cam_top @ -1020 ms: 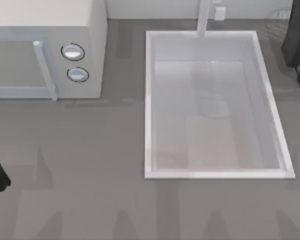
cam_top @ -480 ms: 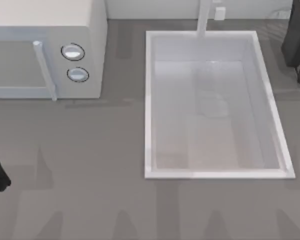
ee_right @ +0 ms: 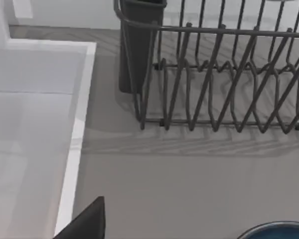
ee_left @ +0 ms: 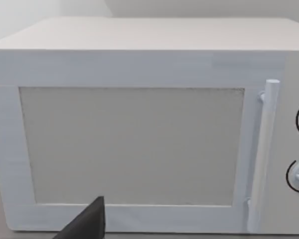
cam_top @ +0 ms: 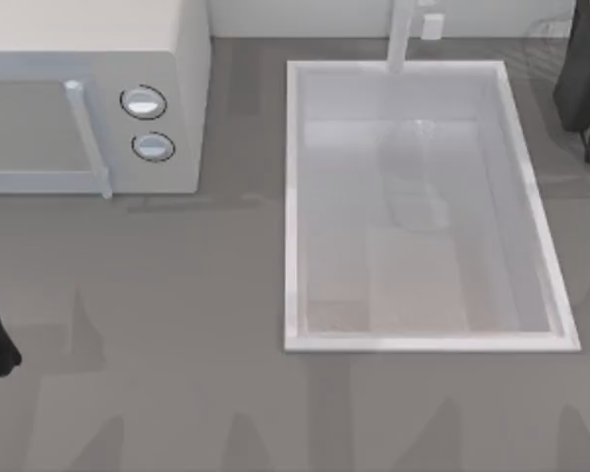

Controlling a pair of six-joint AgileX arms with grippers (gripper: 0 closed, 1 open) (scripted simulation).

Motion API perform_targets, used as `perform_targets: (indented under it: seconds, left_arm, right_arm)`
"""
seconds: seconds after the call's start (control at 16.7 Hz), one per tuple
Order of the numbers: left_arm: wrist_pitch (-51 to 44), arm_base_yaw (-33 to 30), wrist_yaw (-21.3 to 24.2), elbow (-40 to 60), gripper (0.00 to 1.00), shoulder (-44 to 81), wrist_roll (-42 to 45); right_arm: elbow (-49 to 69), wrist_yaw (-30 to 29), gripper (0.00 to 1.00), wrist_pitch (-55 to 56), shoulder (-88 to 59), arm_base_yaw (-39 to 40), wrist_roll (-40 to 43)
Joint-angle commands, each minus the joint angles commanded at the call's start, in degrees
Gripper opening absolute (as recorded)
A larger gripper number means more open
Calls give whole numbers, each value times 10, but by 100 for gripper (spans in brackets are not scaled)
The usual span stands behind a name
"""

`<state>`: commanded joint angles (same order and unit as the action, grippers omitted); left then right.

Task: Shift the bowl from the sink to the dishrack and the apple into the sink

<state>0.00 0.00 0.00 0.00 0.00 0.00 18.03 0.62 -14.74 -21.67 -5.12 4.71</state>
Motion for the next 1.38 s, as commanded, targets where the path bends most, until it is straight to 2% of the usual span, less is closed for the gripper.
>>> perform_targets:
  seconds: [0.54, 0.78, 1.08, 1.38]
  left_arm:
    - [0, 0, 0, 0, 100, 0, 0]
    - [0, 0, 0, 0, 100, 0, 0]
    - [0, 0, 0, 0, 100, 0, 0]
    - [0, 0, 0, 0, 100, 0, 0]
  right_arm:
    - [342, -9, 100, -301, -511, -107, 107]
    - [471, -11, 100, -407, -691, -147, 146]
    - [567, -7, 100, -476, -802, -175, 171]
    - [574, -6, 100, -481, -809, -177, 173]
